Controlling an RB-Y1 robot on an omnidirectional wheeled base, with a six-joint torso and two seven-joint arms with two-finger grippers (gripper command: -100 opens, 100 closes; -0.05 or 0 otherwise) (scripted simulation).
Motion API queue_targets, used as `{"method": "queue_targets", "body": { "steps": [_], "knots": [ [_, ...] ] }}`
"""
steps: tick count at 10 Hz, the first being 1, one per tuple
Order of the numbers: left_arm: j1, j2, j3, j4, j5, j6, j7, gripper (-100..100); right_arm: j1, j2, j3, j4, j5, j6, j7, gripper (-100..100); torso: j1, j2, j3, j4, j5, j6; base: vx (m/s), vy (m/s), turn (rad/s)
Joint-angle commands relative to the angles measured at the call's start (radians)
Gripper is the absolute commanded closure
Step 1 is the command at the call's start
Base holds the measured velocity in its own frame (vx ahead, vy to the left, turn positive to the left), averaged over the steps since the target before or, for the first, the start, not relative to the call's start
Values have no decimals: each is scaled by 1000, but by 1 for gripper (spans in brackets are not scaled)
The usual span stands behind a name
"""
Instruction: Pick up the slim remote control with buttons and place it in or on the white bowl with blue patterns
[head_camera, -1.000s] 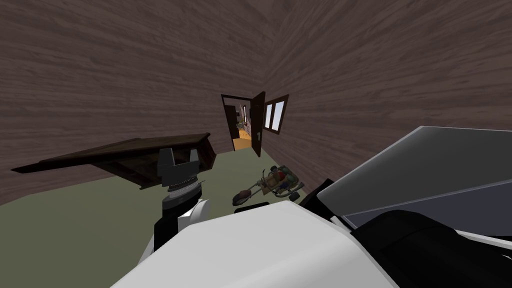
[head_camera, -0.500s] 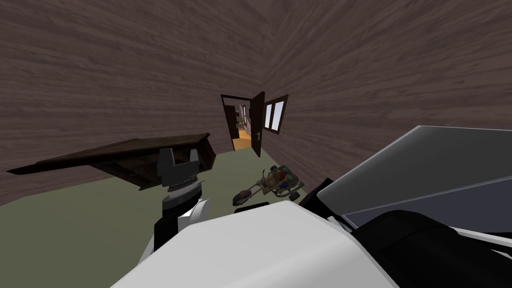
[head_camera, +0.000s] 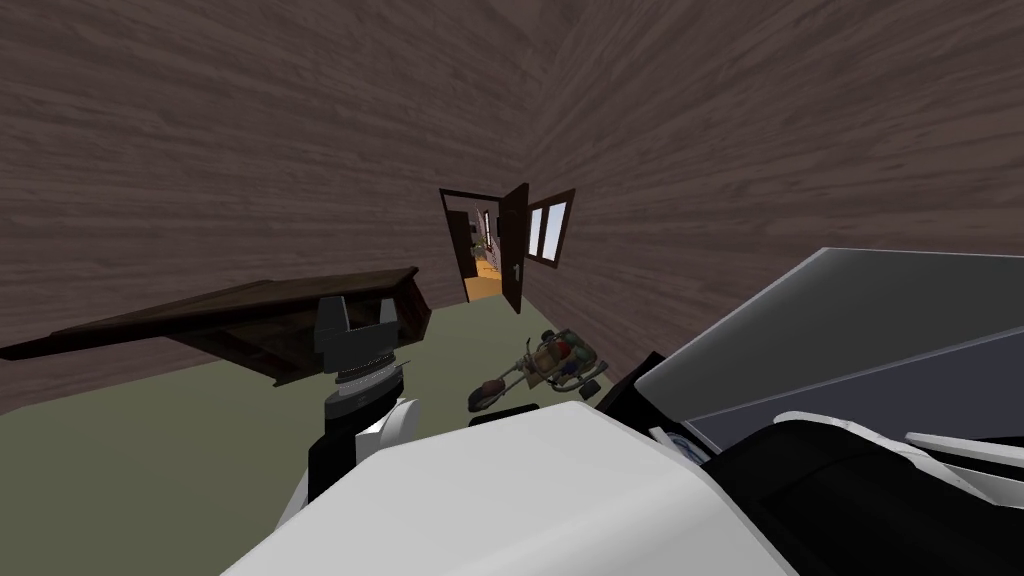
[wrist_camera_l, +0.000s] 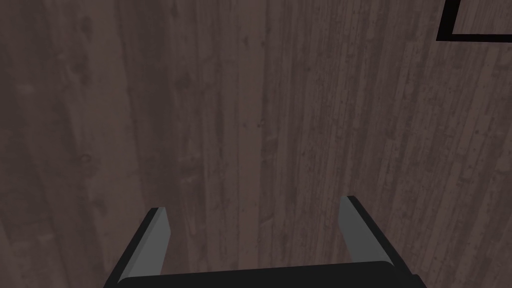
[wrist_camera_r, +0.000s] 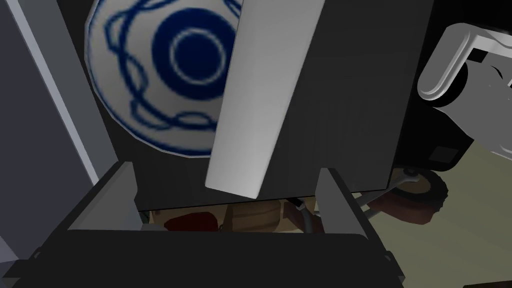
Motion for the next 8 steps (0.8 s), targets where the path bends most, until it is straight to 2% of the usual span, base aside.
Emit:
{"method": "queue_targets", "body": {
  "steps": [1, 2, 3, 4, 8],
  "knots": [
    [0, 0, 0, 0, 0, 0, 0, 0, 2, -34, -3, -13, -6, -19, -4, -100, 0, 0, 0, 0, 0, 0, 4, 64, -36],
    [0, 0, 0, 0, 0, 0, 0, 0, 2, -52, -4, -19, -8, -28, -6, -100, 0, 0, 0, 0, 0, 0, 0, 52, -31],
    [0, 0, 0, 0, 0, 0, 0, 0, -2, -34, -5, 6, -7, -35, 6, -100, -1, 0, 0, 0, 0, 0, -1, 20, -6],
    [0, 0, 0, 0, 0, 0, 0, 0, -3, -37, -5, 6, -7, -38, 4, 0, -3, 0, 0, 0, -1, 0, 0, 0, 0],
    [0, 0, 0, 0, 0, 0, 0, 0, -3, -36, -5, 6, -7, -38, 5, 0, -5, 0, 0, 0, -1, 0, 0, 0, 0]
  ]
}}
